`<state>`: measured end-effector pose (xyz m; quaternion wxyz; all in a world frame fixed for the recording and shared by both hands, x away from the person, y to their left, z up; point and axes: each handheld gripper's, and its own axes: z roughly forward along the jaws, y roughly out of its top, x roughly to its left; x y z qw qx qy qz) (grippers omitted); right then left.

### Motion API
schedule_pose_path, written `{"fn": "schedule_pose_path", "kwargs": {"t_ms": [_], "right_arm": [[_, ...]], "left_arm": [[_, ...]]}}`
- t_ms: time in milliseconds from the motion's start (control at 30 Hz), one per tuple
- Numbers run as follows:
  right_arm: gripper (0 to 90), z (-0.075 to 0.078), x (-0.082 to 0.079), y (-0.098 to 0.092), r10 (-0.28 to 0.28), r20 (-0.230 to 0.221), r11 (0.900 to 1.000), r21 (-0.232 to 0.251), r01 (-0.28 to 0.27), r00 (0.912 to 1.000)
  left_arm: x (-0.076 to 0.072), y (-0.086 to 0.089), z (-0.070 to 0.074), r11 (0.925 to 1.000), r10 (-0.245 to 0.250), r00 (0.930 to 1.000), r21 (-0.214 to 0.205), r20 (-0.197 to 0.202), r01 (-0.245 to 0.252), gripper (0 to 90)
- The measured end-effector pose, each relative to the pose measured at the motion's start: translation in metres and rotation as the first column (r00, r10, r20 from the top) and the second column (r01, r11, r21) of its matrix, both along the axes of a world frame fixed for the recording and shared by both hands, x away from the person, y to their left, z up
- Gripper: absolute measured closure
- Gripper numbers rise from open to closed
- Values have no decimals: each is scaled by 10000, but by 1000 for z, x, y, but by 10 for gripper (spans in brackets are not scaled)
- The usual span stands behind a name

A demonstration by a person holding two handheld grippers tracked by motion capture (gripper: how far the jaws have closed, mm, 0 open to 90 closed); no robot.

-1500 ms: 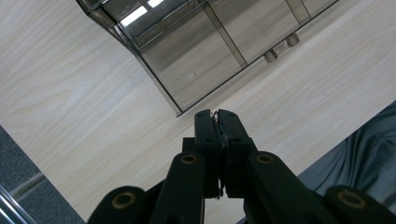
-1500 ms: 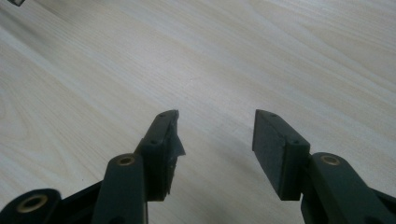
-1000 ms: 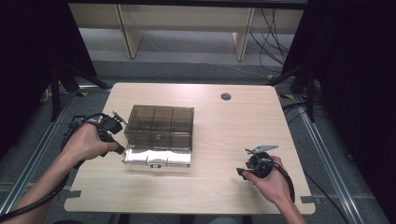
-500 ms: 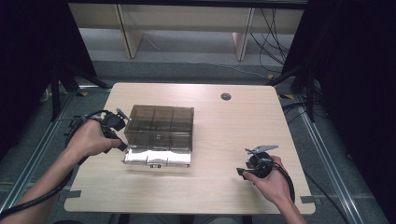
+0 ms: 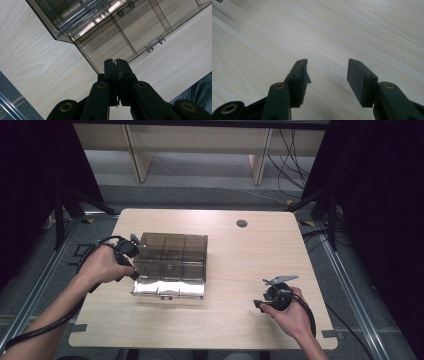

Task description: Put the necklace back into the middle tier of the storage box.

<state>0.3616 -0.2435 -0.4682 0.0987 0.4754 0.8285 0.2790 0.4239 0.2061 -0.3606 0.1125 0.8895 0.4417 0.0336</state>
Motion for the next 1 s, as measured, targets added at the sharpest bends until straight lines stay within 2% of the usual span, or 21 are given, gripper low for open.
{"fn": "schedule_pose_path", "kwargs": {"t_ms": [33,100,167,200,267,367,433,533,567,600,633,700,767,800,833,900,967,1000], "right_arm": [[508,0,0,0,10,-7,10000,-7,-10,10000],[509,0,0,0,-12,4,10000,-39,12,10000],[509,0,0,0,31,-21,10000,-35,-31,10000],[508,0,0,0,24,-15,10000,-25,-24,10000],[508,0,0,0,-4,-12,10000,-22,4,10000],[508,0,0,0,20,-17,10000,-1,-20,10000],[508,0,0,0,28,-27,10000,3,-28,10000],[508,0,0,0,31,-21,10000,3,-31,10000],[508,0,0,0,22,-17,10000,5,-22,10000],[508,0,1,-1,85,-11,10000,22,-85,10000],[508,-1,1,-1,100,15,9999,20,-100,9999],[508,0,0,-1,75,-17,10000,20,-75,10000],[508,0,0,-1,46,-28,10000,5,-46,10000],[508,0,0,-1,46,-28,10000,5,-46,10000],[508,0,0,-1,35,-23,10000,16,-35,10000],[508,0,0,0,36,-26,10000,14,-36,10000],[508,0,0,0,-8,-29,10000,-4,8,10000],[508,0,0,0,2,-29,10000,-8,-2,10000]], "left_arm": [[0,-1,-1,10000,23,9999,-64,113,-22,871],[2,-2,-1,10000,-40,10000,34,28,40,871],[0,-6,-3,9987,468,9989,-175,-93,-470,871],[3,-5,-3,10000,17,10000,7,20,-17,871],[3,-6,-3,10000,13,10000,77,-77,-12,870],[6,-8,-3,9998,-164,9999,122,28,163,871],[5,-10,-3,10000,4,10000,68,-53,-4,871],[6,-12,-6,9999,-102,9999,124,-51,103,871],[6,-13,-5,9998,-42,9998,180,-196,45,870],[7,-13,-7,9997,-181,9998,138,-42,182,870],[6,-14,-7,9998,-52,9998,178,-210,56,870],[7,-15,-9,9997,-182,9998,180,-90,184,870],[6,-17,-11,10000,48,9998,84,-206,-46,870],[8,-16,-10,9994,-266,9996,201,-124,268,870],[6,-18,-11,9999,93,9996,73,-267,-91,870],[8,-17,-12,9996,-214,9996,180,-168,217,870],[9,-17,-12,9994,-222,9995,259,-235,228,870],[8,-18,-13,9998,-50,9993,195,-362,57,870]]}}
